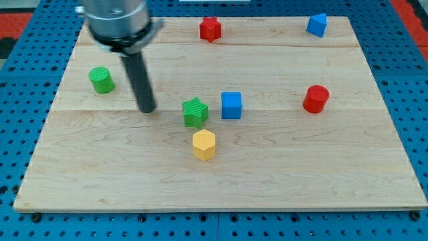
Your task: Slide the blue cube to the yellow hexagon
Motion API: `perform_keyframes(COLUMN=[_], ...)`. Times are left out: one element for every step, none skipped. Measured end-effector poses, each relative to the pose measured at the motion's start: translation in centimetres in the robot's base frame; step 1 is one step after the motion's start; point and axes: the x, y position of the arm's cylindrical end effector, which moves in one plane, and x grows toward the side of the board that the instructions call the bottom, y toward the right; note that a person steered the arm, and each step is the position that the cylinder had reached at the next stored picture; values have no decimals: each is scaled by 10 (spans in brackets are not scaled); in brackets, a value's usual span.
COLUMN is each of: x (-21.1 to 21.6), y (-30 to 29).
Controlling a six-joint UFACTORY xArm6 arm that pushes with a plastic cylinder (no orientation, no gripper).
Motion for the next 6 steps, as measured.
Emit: perform_keyframes(x=[30,80,95,68,67,19], y=[90,156,232,157,205,170])
